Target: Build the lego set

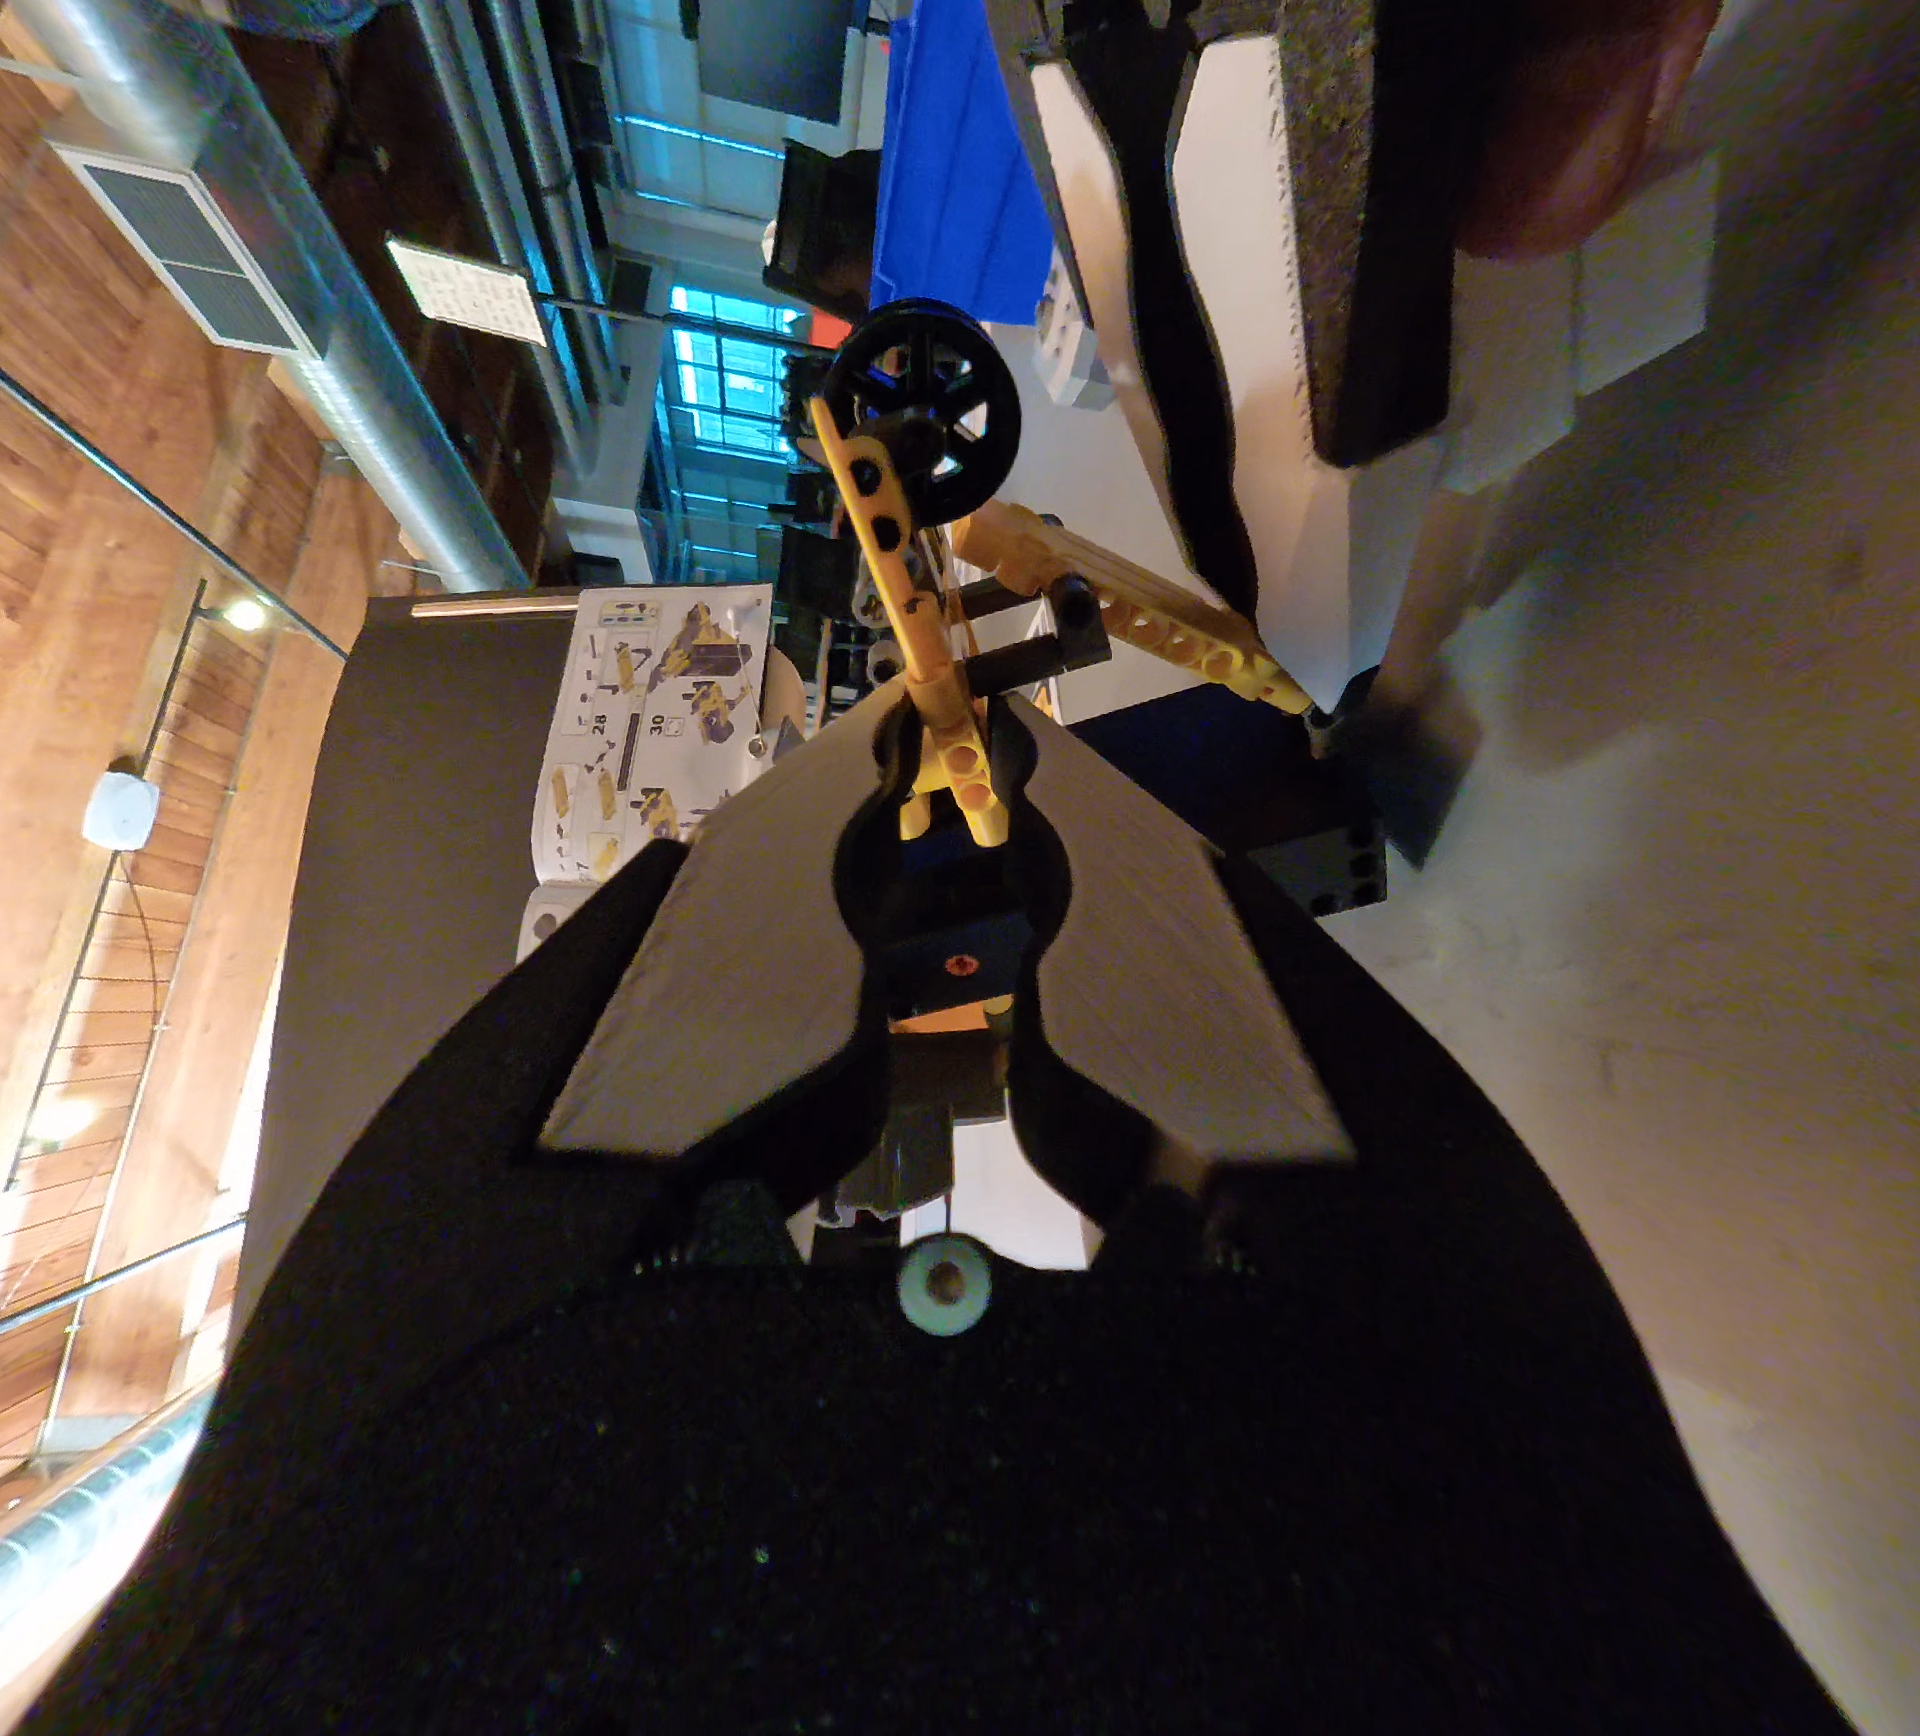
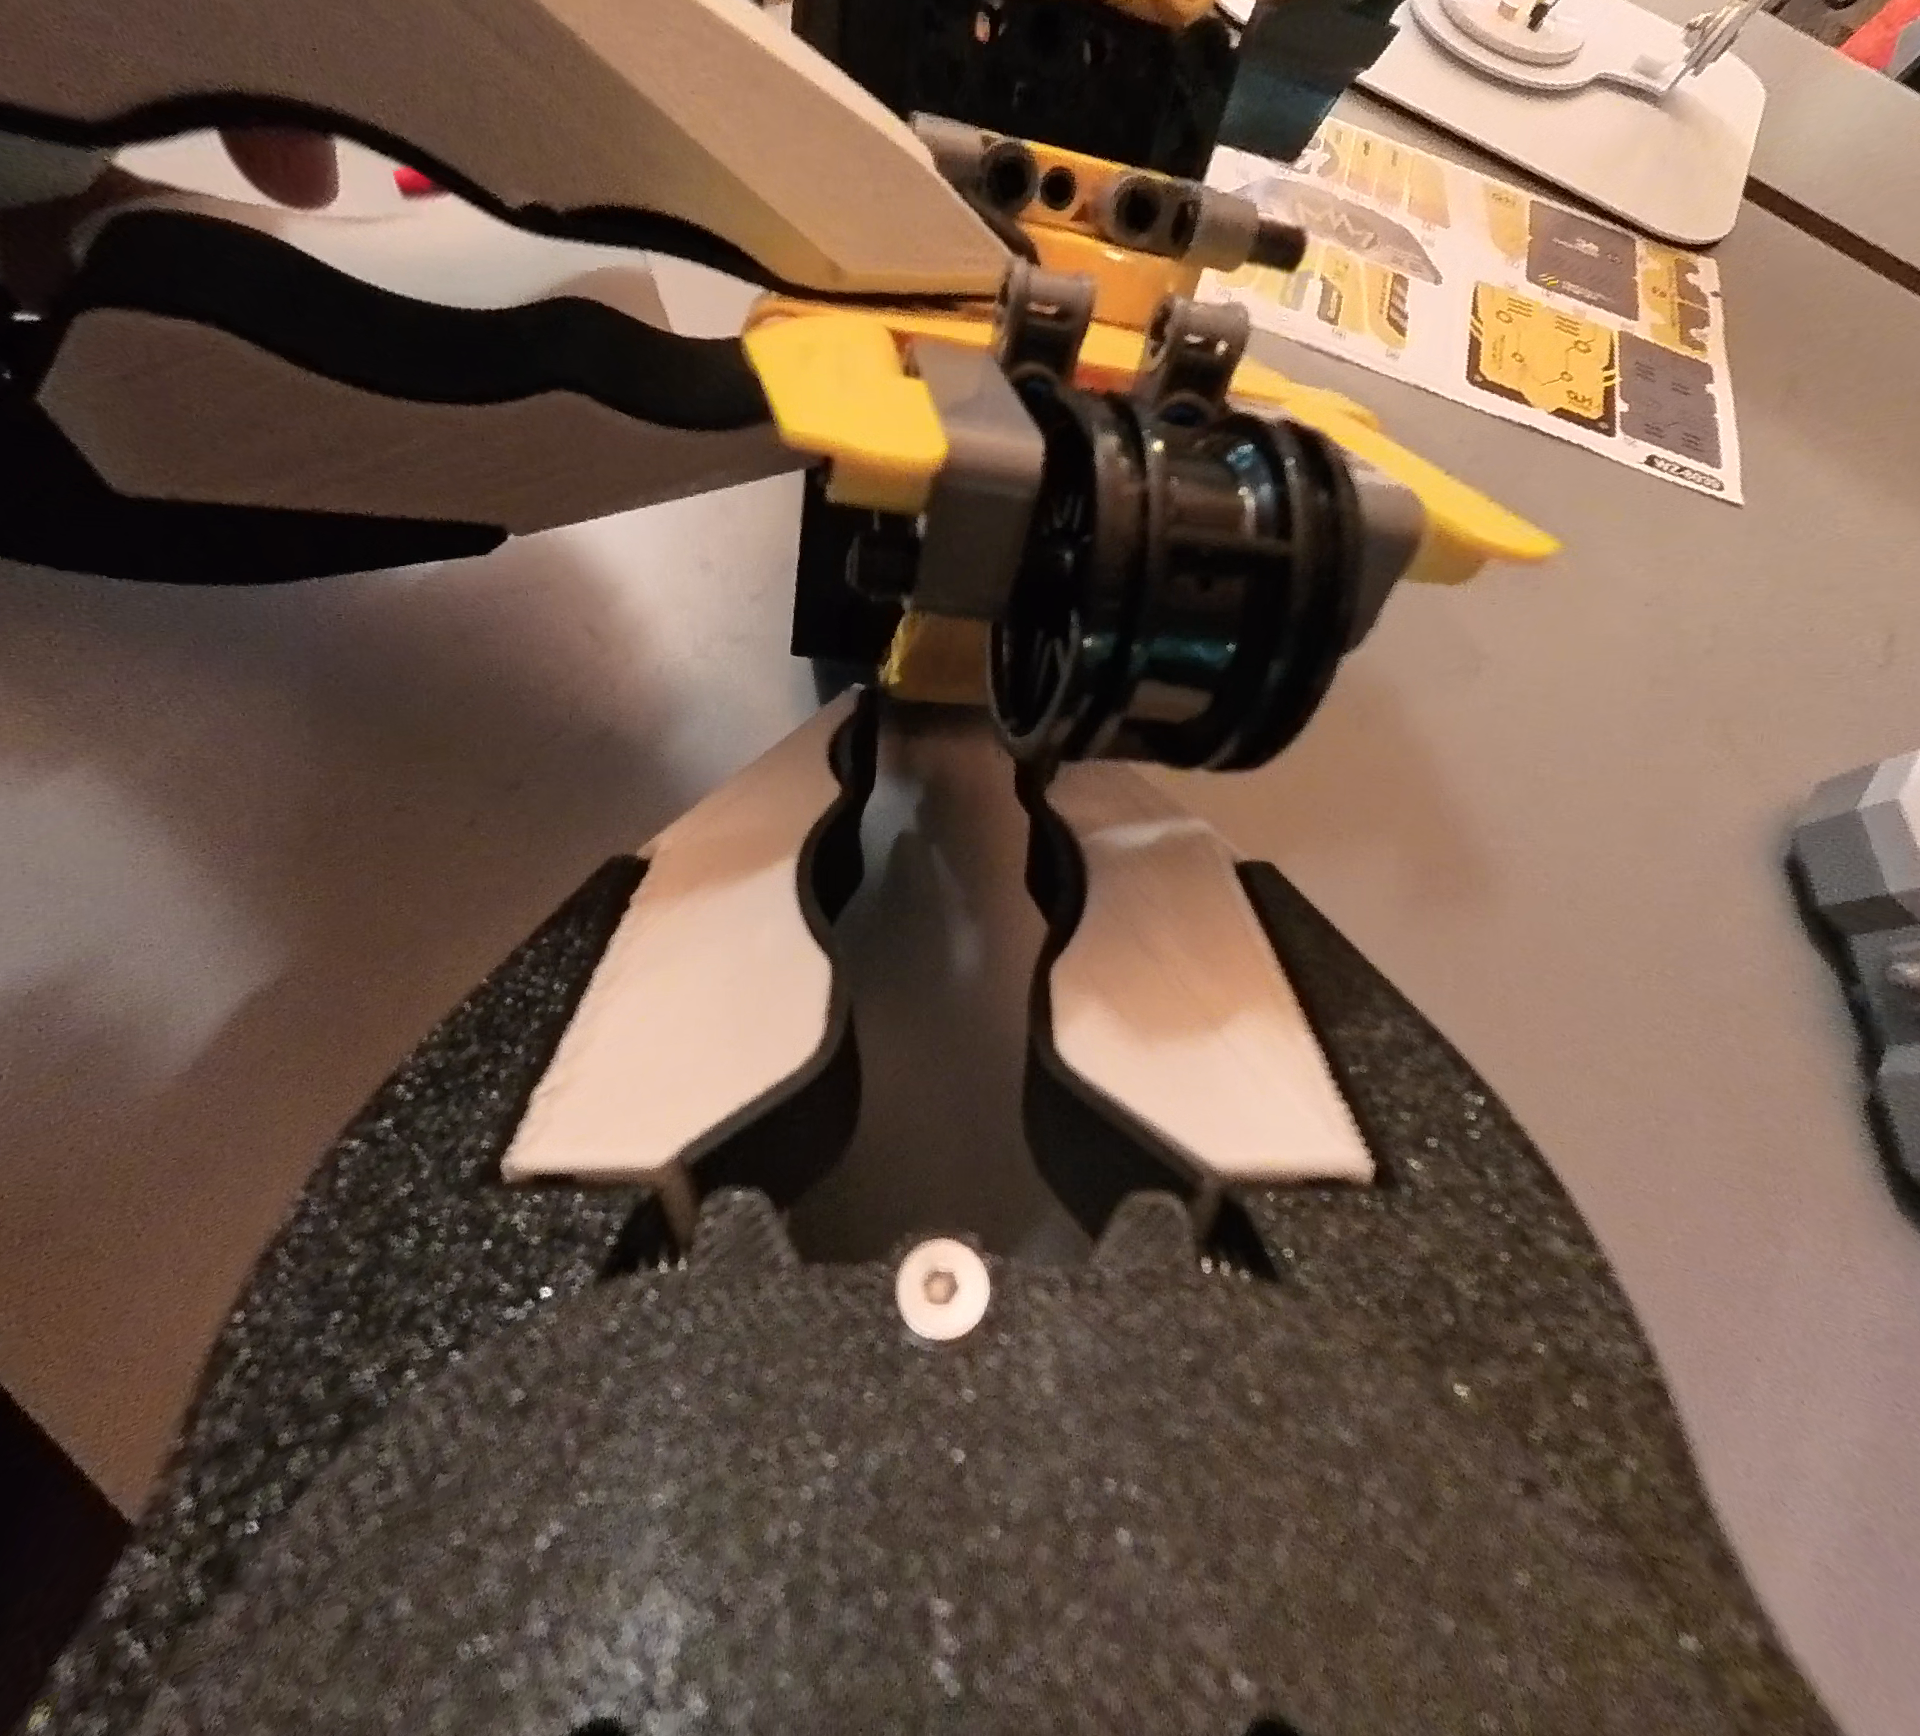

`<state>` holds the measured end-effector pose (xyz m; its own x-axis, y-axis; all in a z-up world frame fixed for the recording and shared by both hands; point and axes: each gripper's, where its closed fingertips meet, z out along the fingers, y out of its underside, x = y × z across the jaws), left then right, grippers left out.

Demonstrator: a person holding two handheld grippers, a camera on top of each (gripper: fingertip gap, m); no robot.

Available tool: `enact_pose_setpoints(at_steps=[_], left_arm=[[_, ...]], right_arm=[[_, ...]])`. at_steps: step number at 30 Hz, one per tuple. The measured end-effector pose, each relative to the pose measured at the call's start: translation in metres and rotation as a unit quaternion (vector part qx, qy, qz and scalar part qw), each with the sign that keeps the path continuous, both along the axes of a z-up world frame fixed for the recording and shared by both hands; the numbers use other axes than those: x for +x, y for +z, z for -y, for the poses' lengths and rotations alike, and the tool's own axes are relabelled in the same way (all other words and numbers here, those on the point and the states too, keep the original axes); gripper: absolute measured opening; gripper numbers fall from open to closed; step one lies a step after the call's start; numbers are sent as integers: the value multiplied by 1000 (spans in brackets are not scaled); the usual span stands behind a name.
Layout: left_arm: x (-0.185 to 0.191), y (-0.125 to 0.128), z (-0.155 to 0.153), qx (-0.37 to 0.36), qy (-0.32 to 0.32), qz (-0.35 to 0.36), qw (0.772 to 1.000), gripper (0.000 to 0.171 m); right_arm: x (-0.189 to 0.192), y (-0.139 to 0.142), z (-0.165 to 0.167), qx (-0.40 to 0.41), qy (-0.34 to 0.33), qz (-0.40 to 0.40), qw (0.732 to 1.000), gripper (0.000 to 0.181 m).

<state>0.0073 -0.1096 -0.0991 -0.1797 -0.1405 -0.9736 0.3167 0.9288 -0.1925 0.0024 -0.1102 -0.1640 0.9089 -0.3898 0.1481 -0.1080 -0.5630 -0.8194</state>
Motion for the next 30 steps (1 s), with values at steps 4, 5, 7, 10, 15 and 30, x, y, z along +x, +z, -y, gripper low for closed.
enact_pose_setpoints(at_steps=[4,5,7,10,15,30], left_arm=[[0,0,0,-2,0,-1,1000,6],[0,0,0,-3,0,-3,1000,6],[0,0,1,-6,-1,-4,1000,6],[0,0,1,-7,0,-4,1000,6],[0,0,1,-9,-1,-4,1000,6],[1,0,3,-13,0,-2,1000,6]], right_arm=[[0,1,0,4,0,-1,1000,26],[0,1,0,5,0,-1,1000,26],[0,3,1,10,0,-2,1000,27],[1,6,2,19,0,-1,1000,30],[9,3,20,-7,-1,34,999,40],[66,119,41,198,140,-88,966,38]])
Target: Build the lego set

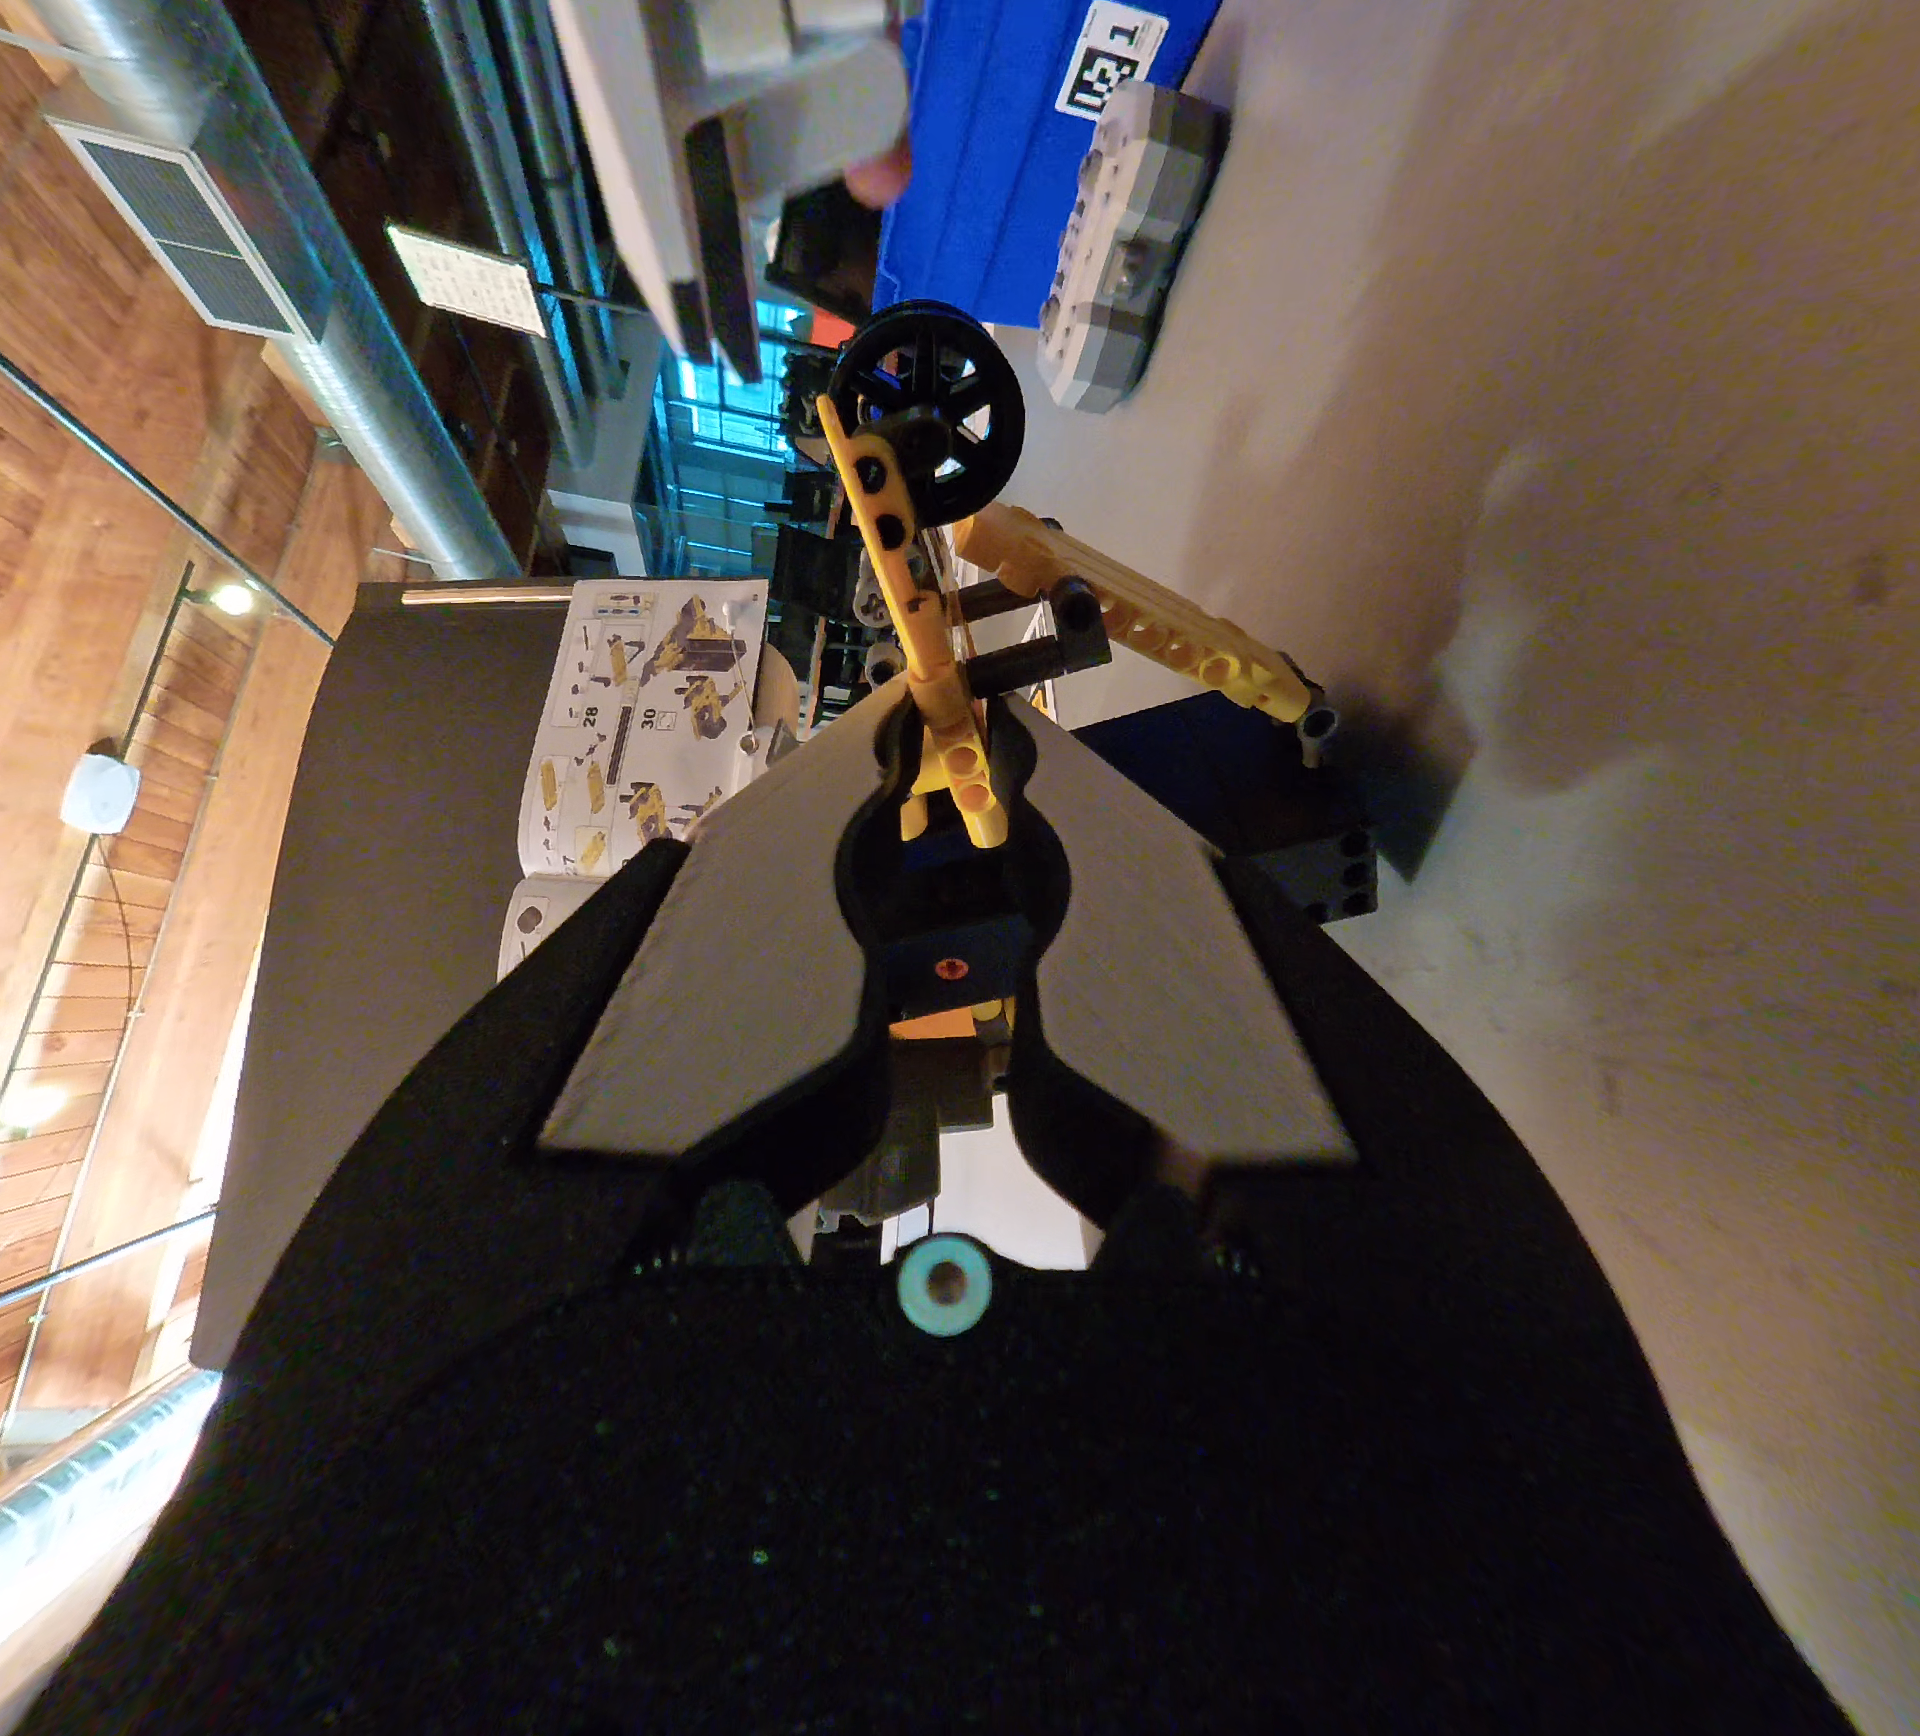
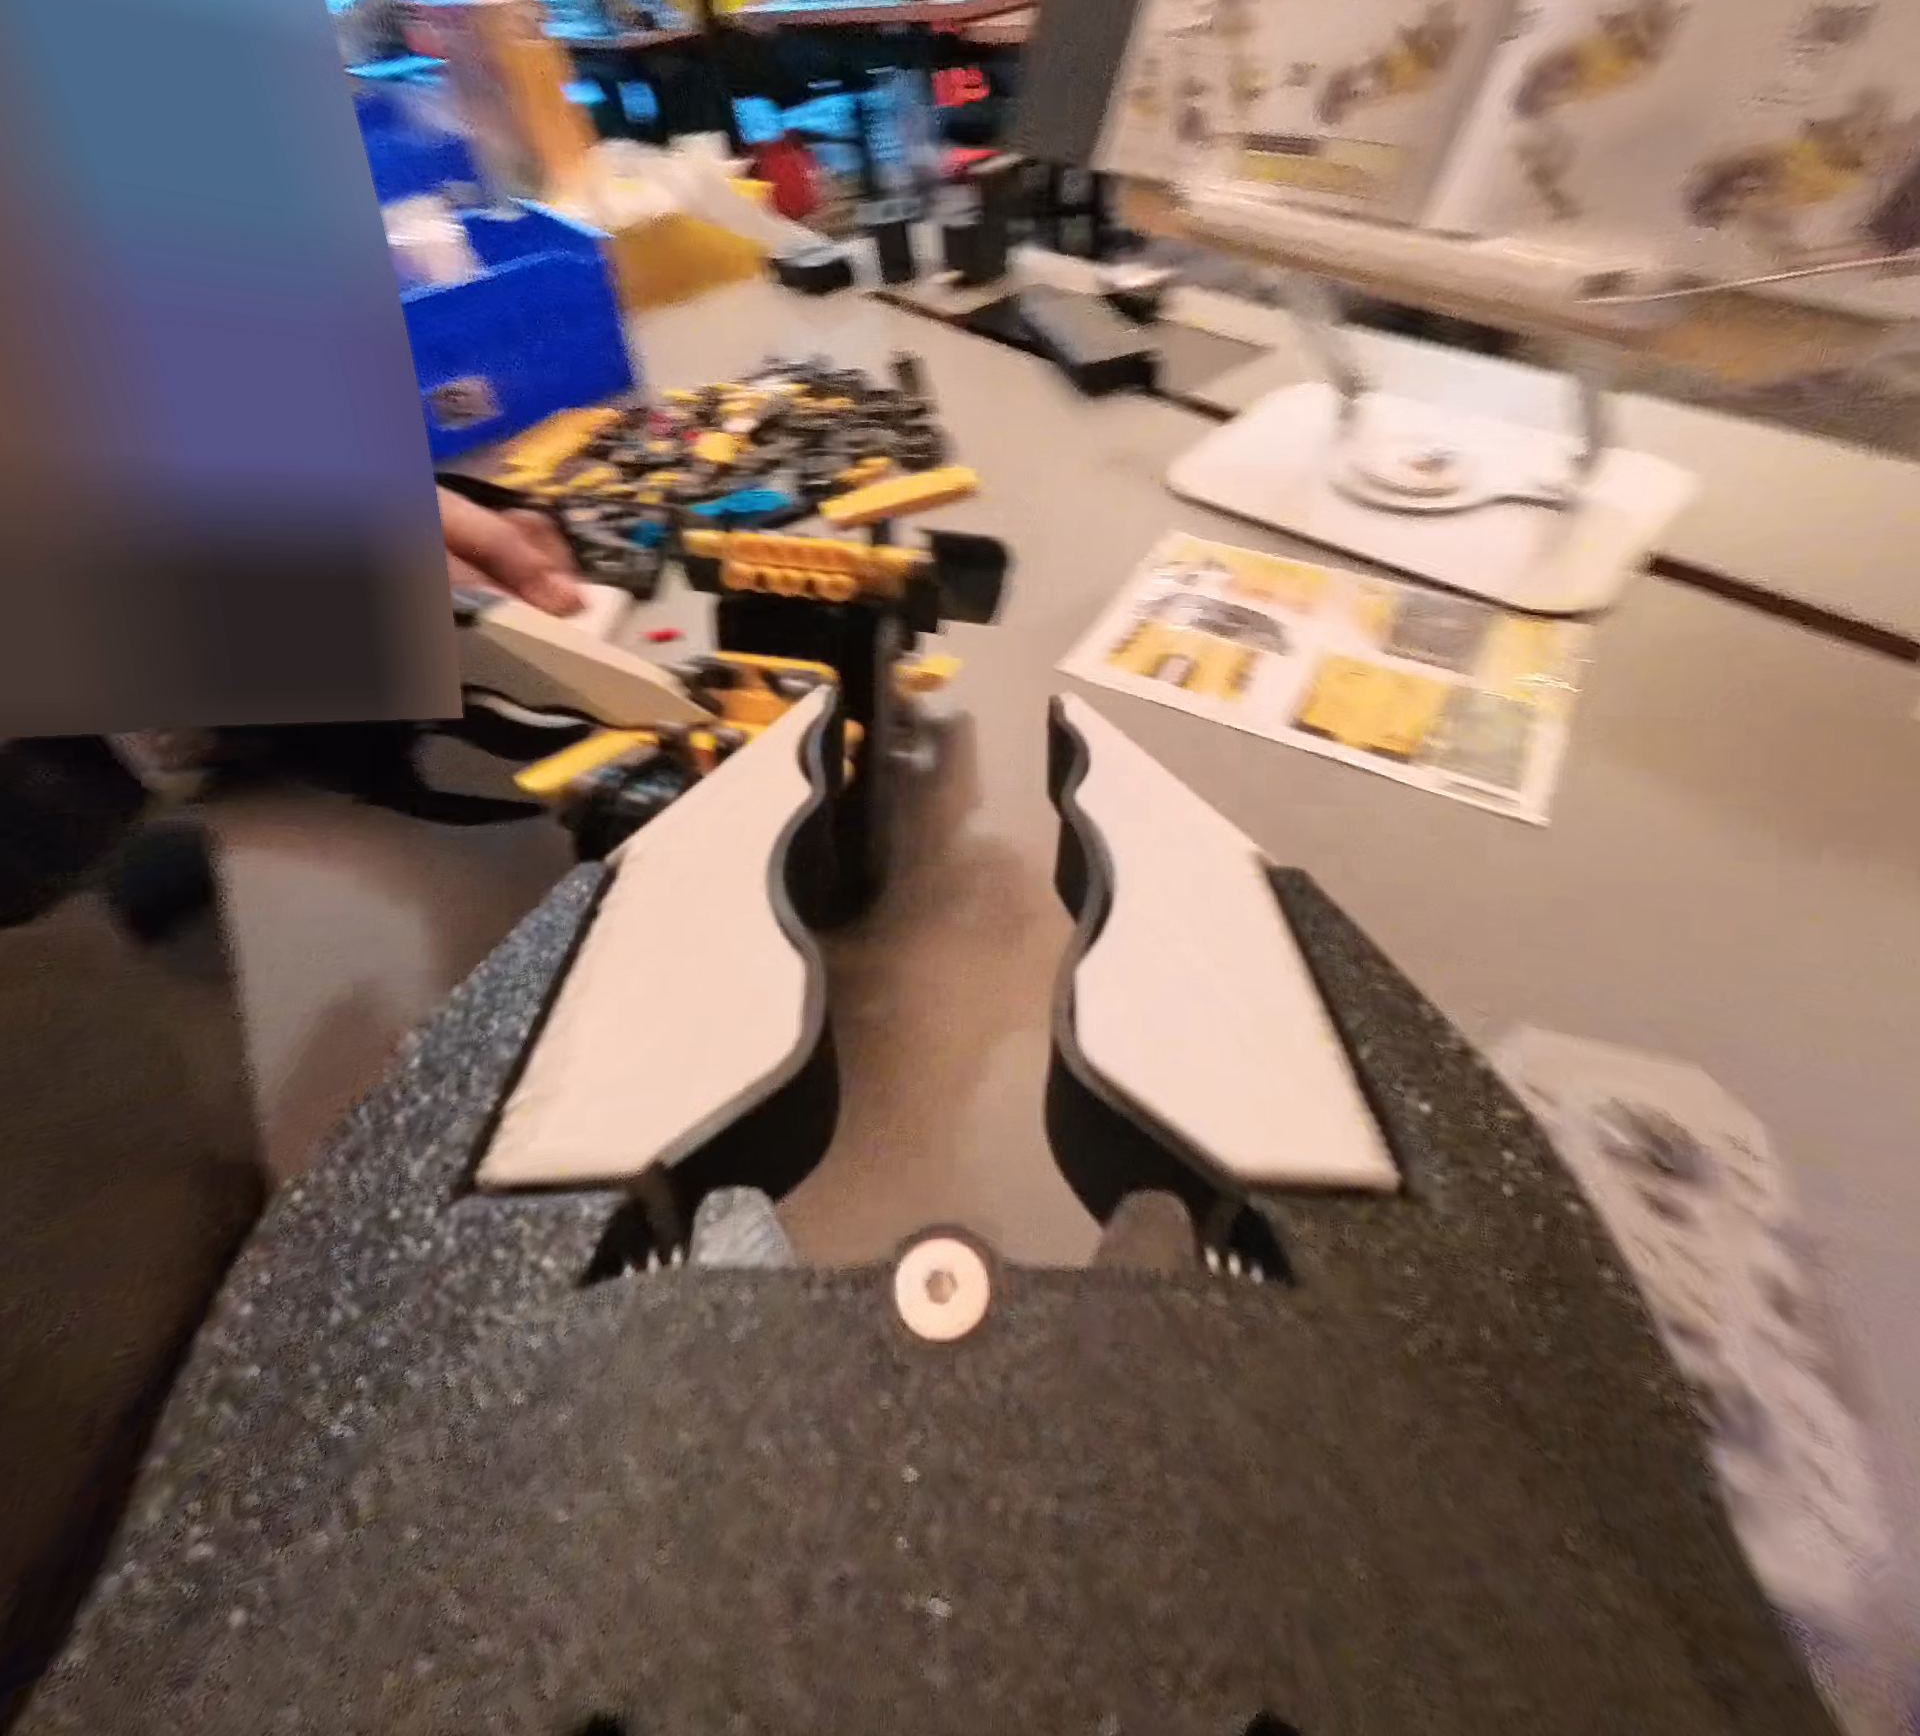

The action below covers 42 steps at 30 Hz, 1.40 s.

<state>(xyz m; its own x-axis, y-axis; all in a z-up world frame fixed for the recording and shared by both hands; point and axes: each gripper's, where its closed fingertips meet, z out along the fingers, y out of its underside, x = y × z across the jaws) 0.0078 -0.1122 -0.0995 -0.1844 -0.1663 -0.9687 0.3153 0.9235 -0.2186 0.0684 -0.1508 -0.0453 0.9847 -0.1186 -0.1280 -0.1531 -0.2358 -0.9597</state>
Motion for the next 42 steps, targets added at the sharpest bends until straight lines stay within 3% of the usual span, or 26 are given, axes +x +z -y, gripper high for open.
enact_pose_setpoints(at_steps=[3,6,8,12,14,21,26,37,42], left_arm=[[-1,0,-1,4,-1,4,1000,6],[-1,0,0,-1,-4,5,1000,6],[0,-1,0,-4,-5,7,1000,6],[0,-1,-1,-11,-9,6,1000,5],[0,-1,-1,-13,-11,4,1000,5],[-4,-2,-4,-15,-17,-1,1000,5],[-5,-2,-8,-19,-24,0,1000,5],[-8,-7,-17,9,-27,8,1000,5],[-11,-6,-19,-20,-49,-14,998,4]], right_arm=[[-16,-12,-30,5,122,-139,983,62],[-16,-32,-50,9,198,-272,942,64],[-12,-37,-58,26,228,-316,920,64],[-17,-58,-73,6,269,-287,920,88],[-25,-58,-77,5,297,-296,908,91],[-41,-58,-83,-1,365,-293,884,81],[-42,-61,-86,-25,386,-257,886,76],[-44,-61,-92,-10,369,-247,896,62],[-46,-61,-91,-6,340,-245,908,59]])
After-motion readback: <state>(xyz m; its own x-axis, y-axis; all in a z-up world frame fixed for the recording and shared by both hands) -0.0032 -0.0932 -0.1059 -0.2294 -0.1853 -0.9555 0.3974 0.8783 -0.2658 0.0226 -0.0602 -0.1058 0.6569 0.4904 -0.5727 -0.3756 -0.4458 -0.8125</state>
